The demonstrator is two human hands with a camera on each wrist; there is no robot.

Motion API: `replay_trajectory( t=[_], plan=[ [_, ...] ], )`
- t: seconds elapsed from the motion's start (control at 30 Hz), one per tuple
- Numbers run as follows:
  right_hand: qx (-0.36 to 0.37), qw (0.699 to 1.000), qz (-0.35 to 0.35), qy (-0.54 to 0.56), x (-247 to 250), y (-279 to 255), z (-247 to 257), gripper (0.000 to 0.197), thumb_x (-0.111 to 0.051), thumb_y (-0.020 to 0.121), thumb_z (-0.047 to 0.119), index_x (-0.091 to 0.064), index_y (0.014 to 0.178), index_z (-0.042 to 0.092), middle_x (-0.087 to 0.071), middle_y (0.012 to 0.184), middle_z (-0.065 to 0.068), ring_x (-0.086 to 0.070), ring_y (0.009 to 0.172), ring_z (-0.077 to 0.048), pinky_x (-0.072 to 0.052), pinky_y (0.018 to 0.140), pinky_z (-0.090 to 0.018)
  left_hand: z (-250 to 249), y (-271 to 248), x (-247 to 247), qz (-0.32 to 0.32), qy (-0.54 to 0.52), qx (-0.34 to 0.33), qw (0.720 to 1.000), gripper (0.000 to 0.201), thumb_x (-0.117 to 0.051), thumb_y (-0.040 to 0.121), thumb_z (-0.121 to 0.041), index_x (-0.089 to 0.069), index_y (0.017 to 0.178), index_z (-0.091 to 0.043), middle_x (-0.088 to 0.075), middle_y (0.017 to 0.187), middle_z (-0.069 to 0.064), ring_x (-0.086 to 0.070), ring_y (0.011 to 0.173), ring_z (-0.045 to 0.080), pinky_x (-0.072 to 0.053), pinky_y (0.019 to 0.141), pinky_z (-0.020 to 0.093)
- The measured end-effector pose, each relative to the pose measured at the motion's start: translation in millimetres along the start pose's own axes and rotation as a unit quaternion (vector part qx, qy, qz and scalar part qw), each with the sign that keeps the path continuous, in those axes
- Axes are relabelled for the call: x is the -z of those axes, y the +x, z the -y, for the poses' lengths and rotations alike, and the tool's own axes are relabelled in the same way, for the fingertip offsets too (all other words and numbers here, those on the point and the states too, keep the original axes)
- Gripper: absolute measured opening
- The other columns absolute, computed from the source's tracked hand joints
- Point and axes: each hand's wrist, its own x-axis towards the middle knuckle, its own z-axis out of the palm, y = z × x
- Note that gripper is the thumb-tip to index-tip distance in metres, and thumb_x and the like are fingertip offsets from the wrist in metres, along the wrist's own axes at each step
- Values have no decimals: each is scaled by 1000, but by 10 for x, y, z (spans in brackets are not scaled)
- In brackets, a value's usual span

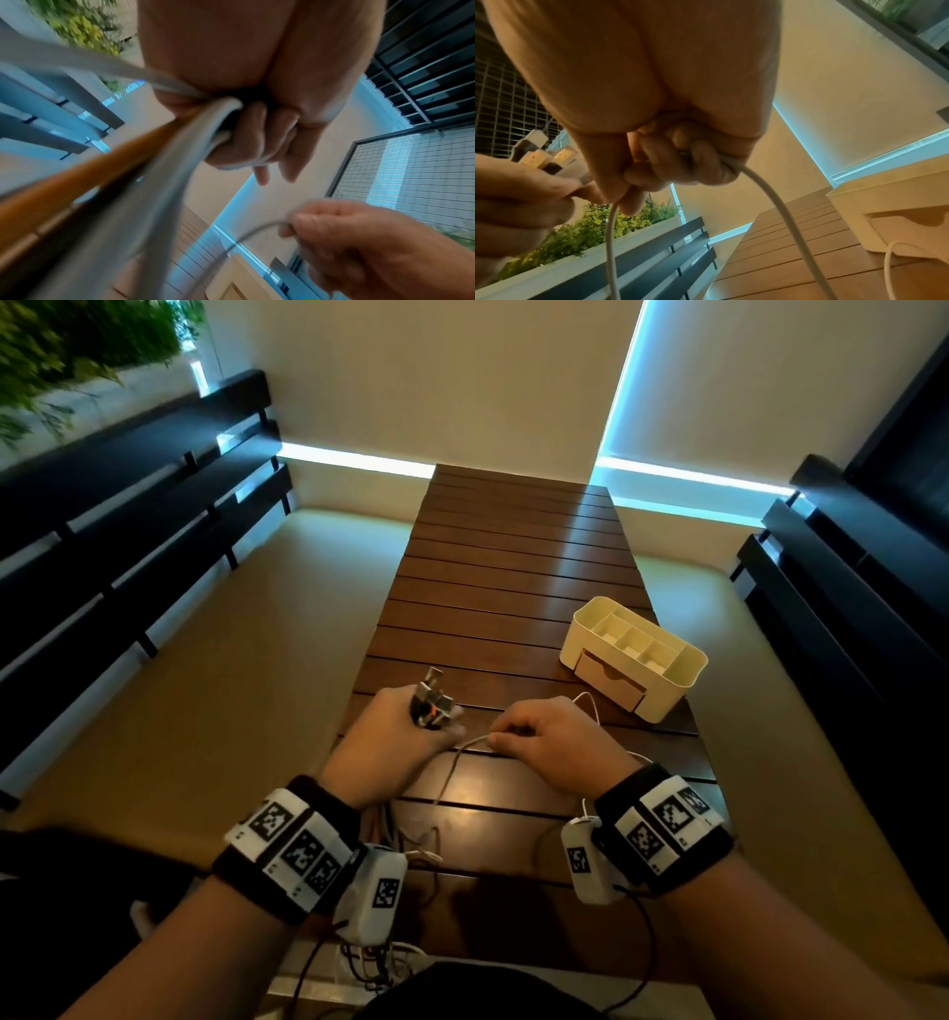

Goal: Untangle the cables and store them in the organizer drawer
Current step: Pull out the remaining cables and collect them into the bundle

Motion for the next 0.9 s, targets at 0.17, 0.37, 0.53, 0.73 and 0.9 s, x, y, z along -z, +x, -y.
replay_trajectory(
  t=[0.17,0.37,0.53,0.73,0.9],
  plan=[
    [69,997,-33,11,15,-29,119,13,-61,95,31,-72,99,24,-64,86,12,-59,79,-6,-49,70,-21,-23,-32,-79,34,-46,-62,996,18,-72,88,-21,-71,85,-3,-67,80,17,-61,77,31,-47,71,44],
    [87,990,-54,95,129,-102,116,9,-61,96,27,-70,96,29,-64,77,16,-58,70,-4,-46,66,-16,-9,-44,-3,35,-54,-88,994,25,-67,93,-20,-62,71,-9,-52,54,-9,-44,49,2,-35,51,15],
    [24,984,-112,138,273,-164,-106,12,-60,96,28,-68,91,35,-65,76,8,-59,67,-7,-51,66,-23,169,-18,293,-59,-209,56,975,12,-70,89,-13,-67,80,-20,-42,53,-6,-32,43,10,-29,42,21],
    [21,996,-78,43,265,-155,-115,11,-60,96,28,-67,93,37,-65,86,14,-59,81,0,-45,68,-8,260,-69,423,-2,-33,76,997,13,-73,87,-16,-70,81,-5,-56,53,-7,-47,46,3,-39,51,24],
    [37,998,-12,-52,155,-87,-38,12,-62,96,28,-72,100,24,-61,86,18,-58,80,2,-40,70,-10,69,-68,147,-84,-17,1,996,8,-75,85,-16,-74,93,-15,-72,86,-5,-65,75,0,-47,68,18]
  ],
)
